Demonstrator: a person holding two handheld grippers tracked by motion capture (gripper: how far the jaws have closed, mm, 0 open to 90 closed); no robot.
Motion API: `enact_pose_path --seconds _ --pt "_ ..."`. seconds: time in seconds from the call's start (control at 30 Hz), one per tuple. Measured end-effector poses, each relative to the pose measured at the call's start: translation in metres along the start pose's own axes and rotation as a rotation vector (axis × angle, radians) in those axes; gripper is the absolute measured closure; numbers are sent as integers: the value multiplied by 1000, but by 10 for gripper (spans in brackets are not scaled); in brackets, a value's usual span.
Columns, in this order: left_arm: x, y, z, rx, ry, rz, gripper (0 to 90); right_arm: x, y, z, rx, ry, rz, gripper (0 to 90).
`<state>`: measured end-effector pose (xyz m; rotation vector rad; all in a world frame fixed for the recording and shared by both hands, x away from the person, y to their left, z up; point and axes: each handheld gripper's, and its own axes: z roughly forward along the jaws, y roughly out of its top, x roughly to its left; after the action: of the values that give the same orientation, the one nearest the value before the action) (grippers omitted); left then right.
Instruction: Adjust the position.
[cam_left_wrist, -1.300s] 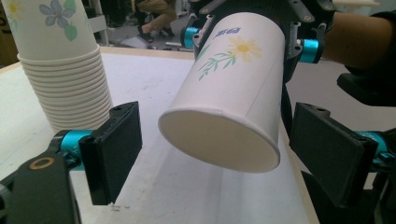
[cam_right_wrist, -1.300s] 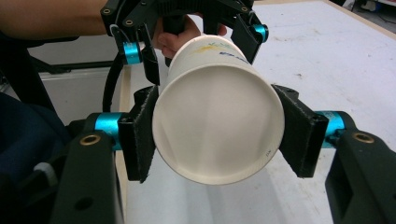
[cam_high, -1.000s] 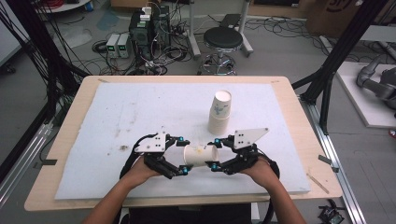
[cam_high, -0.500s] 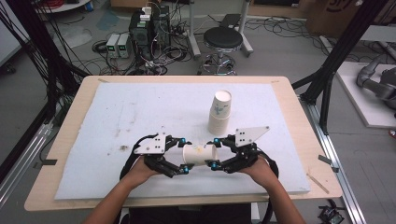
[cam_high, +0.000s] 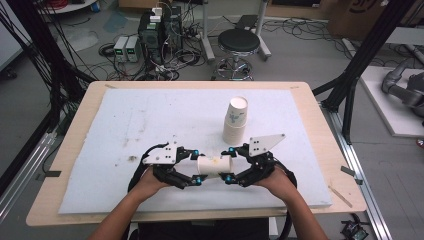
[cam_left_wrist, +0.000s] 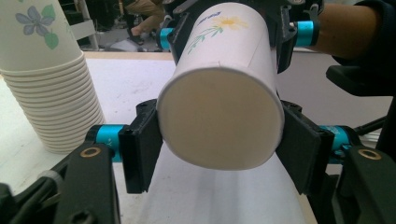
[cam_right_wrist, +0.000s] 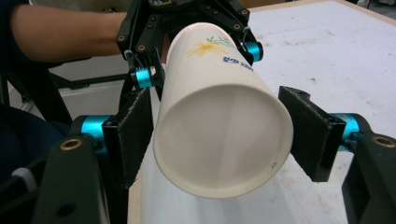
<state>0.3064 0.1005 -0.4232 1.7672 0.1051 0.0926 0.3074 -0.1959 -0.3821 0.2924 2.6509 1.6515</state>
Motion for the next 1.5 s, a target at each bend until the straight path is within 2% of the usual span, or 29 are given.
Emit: enact_pose_path --seconds 0.03,0.1,0.2,0.27,0.47,0.67,0.9,1.33,1.5 --pt "0 0 0 3 0 -1 362 0 0 0 1 -5 0 273" --pt "1 0 -1 14 6 -2 362 -1 0 0 -8 -19 13 184" --pt "2 2 -4 37 18 -8 362 -1 1 -1 -6 -37 23 181" --pt "3 5 -6 73 28 -7 362 -1 3 -2 9 -55 26 181" --pt "6 19 -8 203 22 0 366 -1 14 -5 51 -68 -19 182" --pt "11 34 -8 325 26 3 370 1 24 2 144 -106 -86 182" --pt "13 49 -5 422 23 20 372 1 29 10 230 -119 -129 182" --pt "15 75 8 615 27 69 371 2 35 20 295 -140 -174 183" --pt "16 81 13 661 25 83 371 3 40 25 330 -141 -204 183"
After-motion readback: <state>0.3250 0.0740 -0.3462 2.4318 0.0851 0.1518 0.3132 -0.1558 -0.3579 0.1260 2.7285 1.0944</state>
